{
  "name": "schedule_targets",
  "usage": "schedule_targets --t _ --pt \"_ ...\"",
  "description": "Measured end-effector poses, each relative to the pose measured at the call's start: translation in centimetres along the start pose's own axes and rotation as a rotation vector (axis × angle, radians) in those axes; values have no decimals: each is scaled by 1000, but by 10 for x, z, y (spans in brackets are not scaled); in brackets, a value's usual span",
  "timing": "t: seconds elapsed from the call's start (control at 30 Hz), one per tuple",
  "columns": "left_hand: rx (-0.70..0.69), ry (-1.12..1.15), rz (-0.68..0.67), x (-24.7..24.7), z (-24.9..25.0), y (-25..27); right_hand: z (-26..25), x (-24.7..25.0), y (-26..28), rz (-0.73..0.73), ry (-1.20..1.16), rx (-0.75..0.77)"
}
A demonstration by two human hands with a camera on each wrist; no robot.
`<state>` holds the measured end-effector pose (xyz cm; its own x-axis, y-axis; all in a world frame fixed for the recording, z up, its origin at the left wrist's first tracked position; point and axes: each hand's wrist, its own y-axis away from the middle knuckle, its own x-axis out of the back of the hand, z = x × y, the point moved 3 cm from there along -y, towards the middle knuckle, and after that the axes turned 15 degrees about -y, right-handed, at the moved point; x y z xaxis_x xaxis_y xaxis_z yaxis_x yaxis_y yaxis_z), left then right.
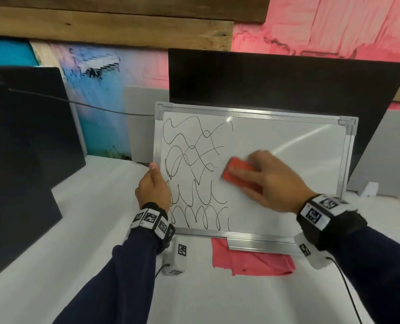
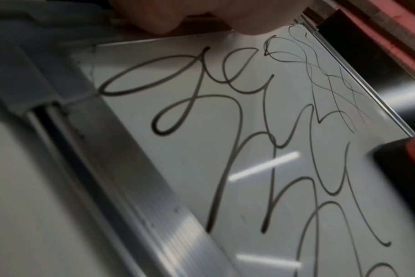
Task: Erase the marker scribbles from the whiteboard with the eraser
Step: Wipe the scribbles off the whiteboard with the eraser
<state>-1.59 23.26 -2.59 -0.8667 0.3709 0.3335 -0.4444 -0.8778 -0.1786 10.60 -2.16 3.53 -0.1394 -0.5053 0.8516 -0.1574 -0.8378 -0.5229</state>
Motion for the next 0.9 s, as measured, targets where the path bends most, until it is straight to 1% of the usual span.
schedule_targets --t 0.07,0.1,0.17,0.23,0.3,0.33,0.43,0.5,0.53,0.57,0.67,0.7,0.77,0.83,0.9 --pt "12 -5 -5 0 0 0 12 19 -13 174 -3 -151" --pt "11 -7 -3 0 1 1 14 24 -21 238 0 -207" --pt "11 4 0 1 4 3 10 22 -35 316 10 -241" --pt "15 18 -2 2 5 3 2 12 -46 343 9 -256" --pt "19 14 -4 2 5 3 -8 -1 -48 327 1 -255" --pt "20 8 -4 2 4 3 -12 -8 -45 299 -4 -225" --pt "17 4 -11 0 1 1 -16 -20 -24 149 13 -76" --pt "18 10 -9 0 1 0 -7 -15 -9 88 36 -16" --pt "16 12 -6 0 2 1 -1 -10 -5 96 43 -19" --pt "13 12 -6 1 4 3 5 -4 -5 135 43 -49" --pt "0 10 -5 2 7 7 12 12 -23 308 26 -193" --pt "1 12 -4 3 7 8 10 13 -32 341 22 -220" --pt "1 10 -4 2 6 7 1 7 -45 351 13 -228" --pt "1 7 -5 2 6 7 -13 -10 -40 271 20 -130" --pt "0 3 -4 2 5 7 -25 -30 -17 110 22 25"
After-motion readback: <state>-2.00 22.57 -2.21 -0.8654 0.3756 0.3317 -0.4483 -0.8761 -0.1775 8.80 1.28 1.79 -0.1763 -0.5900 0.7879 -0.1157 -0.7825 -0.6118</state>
